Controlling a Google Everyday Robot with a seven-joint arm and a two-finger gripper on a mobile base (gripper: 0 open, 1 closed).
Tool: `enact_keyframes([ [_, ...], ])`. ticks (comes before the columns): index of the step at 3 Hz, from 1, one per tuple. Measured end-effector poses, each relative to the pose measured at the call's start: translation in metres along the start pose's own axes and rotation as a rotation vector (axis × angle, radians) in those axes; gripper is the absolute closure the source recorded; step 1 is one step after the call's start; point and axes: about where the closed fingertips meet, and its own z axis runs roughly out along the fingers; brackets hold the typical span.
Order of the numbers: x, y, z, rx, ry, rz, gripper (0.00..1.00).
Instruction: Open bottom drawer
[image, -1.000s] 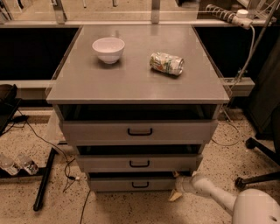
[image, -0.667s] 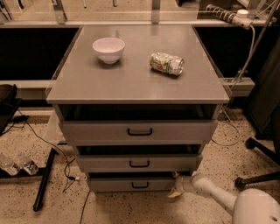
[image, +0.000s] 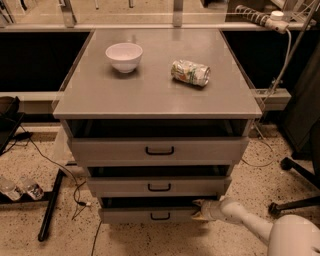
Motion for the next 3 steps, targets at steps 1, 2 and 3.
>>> enact_keyframes([
  [1, -0.0038, -0.0033, -0.0057, 0.001, 0.0, 0.0, 0.89],
  [2, -0.0094, -0.0079, -0.0126, 0.026, -0.01, -0.01, 1.0],
  [3, -0.0095, -0.0079, -0.0125, 0.026, -0.01, -0.01, 0.81],
])
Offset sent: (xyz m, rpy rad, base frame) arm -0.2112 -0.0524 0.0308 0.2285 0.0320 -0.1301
